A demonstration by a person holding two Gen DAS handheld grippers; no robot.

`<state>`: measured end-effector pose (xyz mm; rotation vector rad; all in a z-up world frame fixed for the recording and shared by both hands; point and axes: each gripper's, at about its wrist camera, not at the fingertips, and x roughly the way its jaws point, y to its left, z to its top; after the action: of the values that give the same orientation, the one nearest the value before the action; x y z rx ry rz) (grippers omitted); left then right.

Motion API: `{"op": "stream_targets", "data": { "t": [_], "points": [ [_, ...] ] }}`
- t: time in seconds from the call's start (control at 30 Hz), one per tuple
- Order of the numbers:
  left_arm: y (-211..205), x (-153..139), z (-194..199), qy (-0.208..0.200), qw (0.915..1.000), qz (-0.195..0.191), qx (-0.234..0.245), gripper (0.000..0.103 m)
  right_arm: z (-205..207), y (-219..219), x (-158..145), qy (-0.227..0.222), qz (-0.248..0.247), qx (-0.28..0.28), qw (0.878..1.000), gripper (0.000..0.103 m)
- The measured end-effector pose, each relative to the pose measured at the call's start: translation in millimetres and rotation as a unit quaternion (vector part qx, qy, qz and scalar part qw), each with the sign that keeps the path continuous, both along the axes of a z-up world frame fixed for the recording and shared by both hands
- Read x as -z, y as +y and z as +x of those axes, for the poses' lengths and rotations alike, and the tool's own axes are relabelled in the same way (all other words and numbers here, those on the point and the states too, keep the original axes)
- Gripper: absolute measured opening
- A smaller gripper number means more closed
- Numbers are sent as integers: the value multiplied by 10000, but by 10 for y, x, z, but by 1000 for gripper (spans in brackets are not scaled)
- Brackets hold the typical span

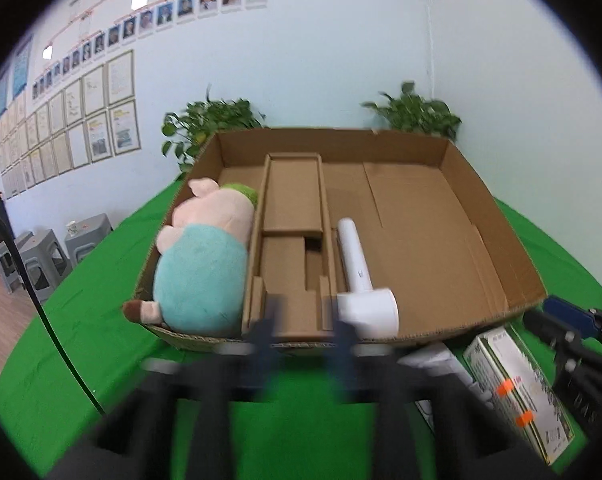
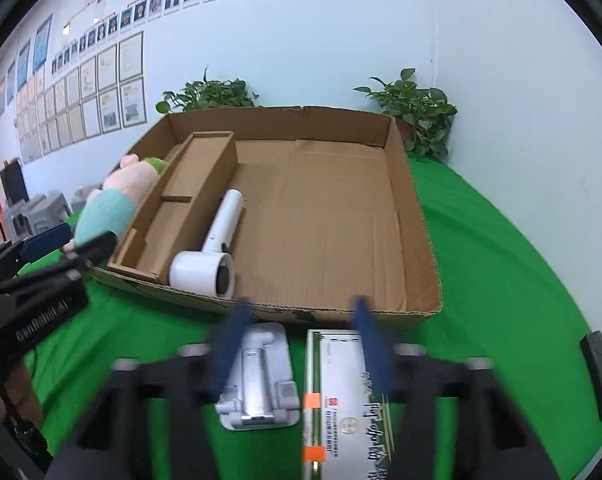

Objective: Organize objects
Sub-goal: 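Move the right gripper to the white phone stand and grasp it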

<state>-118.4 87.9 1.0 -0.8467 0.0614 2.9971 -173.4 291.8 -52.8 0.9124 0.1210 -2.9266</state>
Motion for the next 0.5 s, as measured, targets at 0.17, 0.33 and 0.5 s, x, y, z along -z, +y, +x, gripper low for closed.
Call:
{"op": "stream_targets", "data": {
  "t": [0.17, 0.33, 0.5],
  "points": [
    [2, 23, -1, 6, 9999, -116, -72, 11, 8, 27, 25, -81, -19, -13, 10000, 36],
    [-65, 19, 30, 62, 9999, 71, -119, 89, 52, 84, 44, -60, -188, -69, 9998, 96],
    [-127, 105, 1, -264, 9996, 118, -38, 89, 117, 113, 86, -52, -211, -347, 9992, 102]
  ]
}}
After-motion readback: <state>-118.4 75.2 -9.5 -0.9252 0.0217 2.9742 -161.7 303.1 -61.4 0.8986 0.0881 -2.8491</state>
